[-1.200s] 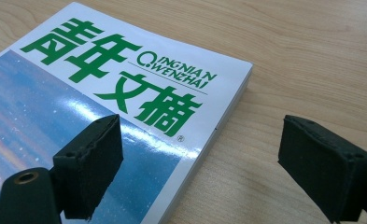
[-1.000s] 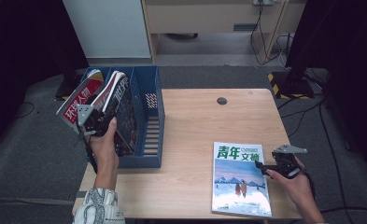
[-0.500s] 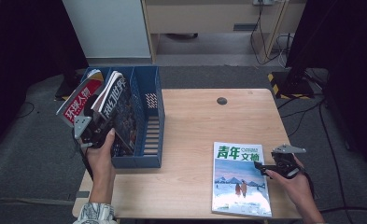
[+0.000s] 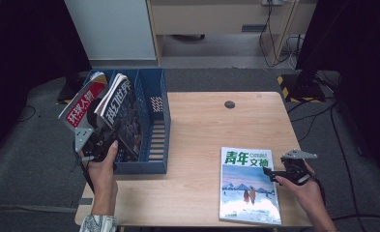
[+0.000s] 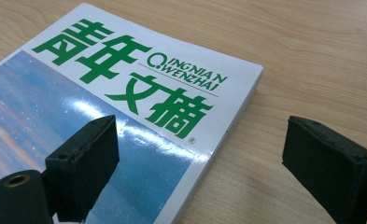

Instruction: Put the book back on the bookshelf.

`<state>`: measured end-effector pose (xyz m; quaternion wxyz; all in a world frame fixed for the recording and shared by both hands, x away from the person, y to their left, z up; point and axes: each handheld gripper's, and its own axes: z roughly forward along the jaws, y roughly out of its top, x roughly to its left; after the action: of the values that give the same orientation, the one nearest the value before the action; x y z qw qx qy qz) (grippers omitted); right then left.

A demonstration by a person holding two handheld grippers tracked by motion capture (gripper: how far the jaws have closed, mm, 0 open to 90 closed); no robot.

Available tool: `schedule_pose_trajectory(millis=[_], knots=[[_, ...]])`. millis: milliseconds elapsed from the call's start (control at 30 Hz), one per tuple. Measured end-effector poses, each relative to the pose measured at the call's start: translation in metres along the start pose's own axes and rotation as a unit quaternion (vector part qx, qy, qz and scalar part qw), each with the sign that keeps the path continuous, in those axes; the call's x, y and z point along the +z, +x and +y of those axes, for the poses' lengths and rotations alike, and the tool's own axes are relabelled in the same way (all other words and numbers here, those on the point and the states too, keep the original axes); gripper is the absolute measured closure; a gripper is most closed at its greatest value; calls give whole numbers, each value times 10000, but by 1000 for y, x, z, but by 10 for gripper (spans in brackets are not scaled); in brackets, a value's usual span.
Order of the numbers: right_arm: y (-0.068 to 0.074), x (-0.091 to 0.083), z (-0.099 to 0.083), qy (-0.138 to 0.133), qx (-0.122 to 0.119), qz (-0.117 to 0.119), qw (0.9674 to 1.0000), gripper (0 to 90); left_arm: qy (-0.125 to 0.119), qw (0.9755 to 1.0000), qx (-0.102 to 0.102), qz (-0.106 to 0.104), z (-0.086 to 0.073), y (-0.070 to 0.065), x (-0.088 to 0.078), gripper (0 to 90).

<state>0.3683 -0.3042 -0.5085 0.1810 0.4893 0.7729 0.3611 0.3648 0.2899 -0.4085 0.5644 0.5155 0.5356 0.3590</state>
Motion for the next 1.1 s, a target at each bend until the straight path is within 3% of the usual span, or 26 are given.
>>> schedule_pose_trajectory(millis=[100, 267, 433, 700, 833, 1000, 1100], knots=[[0, 0, 0, 3, 1, 0, 10000, 111, 119, 9998, 153, 44, -1, -1, -3, 577], [0, 0, 0, -2, -27, 15, 10000, 110, 225, 9995, 205, 92, -1, 0, -9, 544], [-1, -1, 1, -3, -24, 31, 10000, 104, 568, 9972, 484, 100, -3, -1, -14, 487], [-3, -3, 1, -56, 5, 36, 10000, 96, 719, 9954, 624, 45, -8, -7, -20, 440], [-3, -3, 1, -36, 26, 47, 10000, 89, 783, 9952, 593, 33, -9, -8, -23, 407], [-2, -3, 1, -45, 18, 44, 10000, 84, 950, 9925, 771, 18, -14, -14, -25, 368], [-2, -4, 1, -52, 5, 64, 10000, 83, 987, 9907, 923, 127, -15, -18, -28, 313]])
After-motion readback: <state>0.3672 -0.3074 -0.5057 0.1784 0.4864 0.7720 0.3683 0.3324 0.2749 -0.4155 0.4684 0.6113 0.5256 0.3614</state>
